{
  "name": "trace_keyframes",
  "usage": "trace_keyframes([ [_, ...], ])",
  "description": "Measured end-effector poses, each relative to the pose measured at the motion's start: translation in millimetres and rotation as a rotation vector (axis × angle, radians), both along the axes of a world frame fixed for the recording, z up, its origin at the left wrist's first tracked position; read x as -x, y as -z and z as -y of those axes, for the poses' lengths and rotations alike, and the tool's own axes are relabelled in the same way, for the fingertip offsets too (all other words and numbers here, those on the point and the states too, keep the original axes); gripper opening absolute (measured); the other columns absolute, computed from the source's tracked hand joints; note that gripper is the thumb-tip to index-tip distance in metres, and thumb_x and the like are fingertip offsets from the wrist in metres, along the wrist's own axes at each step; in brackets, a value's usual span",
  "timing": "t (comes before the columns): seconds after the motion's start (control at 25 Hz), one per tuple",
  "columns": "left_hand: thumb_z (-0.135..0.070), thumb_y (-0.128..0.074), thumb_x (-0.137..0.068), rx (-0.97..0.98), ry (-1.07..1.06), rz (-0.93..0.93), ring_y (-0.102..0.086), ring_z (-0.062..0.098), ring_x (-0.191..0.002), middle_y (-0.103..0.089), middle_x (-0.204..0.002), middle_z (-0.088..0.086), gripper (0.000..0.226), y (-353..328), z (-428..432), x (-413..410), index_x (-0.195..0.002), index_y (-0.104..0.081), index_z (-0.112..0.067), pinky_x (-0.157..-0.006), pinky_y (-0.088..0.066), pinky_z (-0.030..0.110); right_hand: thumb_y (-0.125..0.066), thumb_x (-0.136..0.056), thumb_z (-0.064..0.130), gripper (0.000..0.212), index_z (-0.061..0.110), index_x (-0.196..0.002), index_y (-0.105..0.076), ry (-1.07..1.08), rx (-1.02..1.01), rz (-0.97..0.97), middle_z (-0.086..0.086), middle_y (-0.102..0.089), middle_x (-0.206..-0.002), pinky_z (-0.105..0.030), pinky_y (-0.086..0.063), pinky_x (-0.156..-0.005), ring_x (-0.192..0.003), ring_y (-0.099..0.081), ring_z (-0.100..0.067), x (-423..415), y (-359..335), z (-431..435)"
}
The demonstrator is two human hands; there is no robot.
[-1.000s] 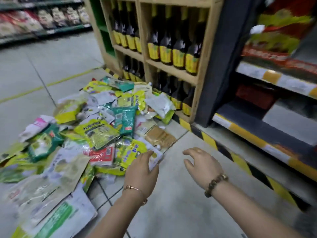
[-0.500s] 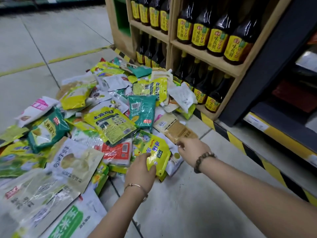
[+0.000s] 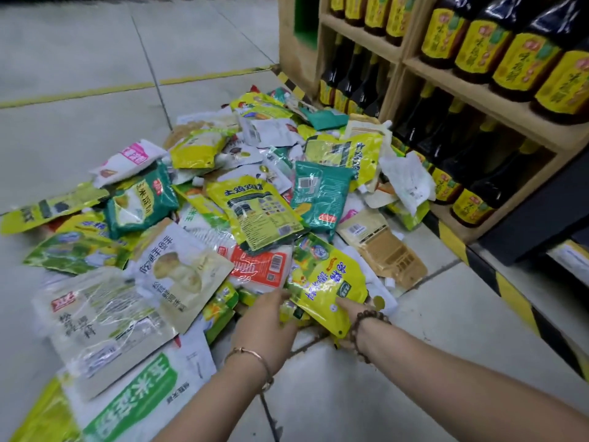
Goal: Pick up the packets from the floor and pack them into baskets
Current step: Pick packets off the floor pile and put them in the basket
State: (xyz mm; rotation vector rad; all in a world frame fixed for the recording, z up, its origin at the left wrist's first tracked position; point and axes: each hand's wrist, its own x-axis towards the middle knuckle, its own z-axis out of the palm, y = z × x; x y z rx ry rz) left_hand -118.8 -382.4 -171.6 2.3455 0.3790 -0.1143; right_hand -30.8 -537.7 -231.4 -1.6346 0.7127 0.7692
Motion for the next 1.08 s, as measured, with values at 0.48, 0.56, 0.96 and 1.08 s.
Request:
trace_keyframes([
  [0.48, -0.019, -0.073, -0.079, 0.455, -0.108, 0.089, -0.04, 0.006, -0.123, -0.043, -0.128, -0.01, 0.07, -2.3, 3.1, -30.9, -0.139, -0.036, -0.022, -0.096, -0.036, 0.023, -0.07, -0.073, -0.005, 0.028, 0.019, -0.074, -0.056, -0.234, 0.067, 0.914, 0.01, -0.065, -0.063, -0.013, -0.046, -0.054, -0.06, -0.059, -0.001, -48.6, -123.9, 93.0],
  [0.56, -0.02, -0.079, -0.069, 0.557, -0.095, 0.016, -0.035, 0.003, -0.127, -0.04, -0.131, -0.011, 0.091, 1.4, 11.5, -23.7, -0.144, -0.027, -0.022, -0.1, -0.035, 0.023, -0.073, -0.067, -0.002, 0.024, 0.019, -0.071, -0.061, -0.378, 0.0, 0.893, 0.016, -0.064, -0.056, -0.011, -0.045, -0.047, -0.052, -0.059, 0.004, -44.1, -138.8, 85.0],
  [0.96, 0.0, -0.076, -0.069, 0.967, -0.662, -0.1, -0.07, 0.034, -0.077, -0.072, -0.086, 0.019, 0.023, 18.5, -5.9, 48.3, -0.091, -0.069, -0.004, -0.076, -0.056, 0.048, -0.072, -0.079, 0.007, 0.015, 0.017, -0.083, -0.062, -0.282, -0.323, 0.676, 0.001, -0.064, -0.082, -0.033, -0.053, -0.077, -0.079, -0.063, -0.019, -46.0, -73.7, -69.2],
  [1.08, -0.002, -0.071, -0.073, 0.951, -0.854, -0.076, -0.069, 0.033, -0.064, -0.072, -0.079, 0.021, 0.014, 18.9, -32.9, 68.3, -0.087, -0.069, -0.002, -0.068, -0.057, 0.047, -0.07, -0.082, 0.033, 0.042, 0.014, -0.116, -0.053, -0.525, 0.019, 0.719, -0.002, -0.06, -0.107, -0.036, -0.049, -0.087, -0.103, -0.059, -0.023, -56.9, -45.0, -112.7],
])
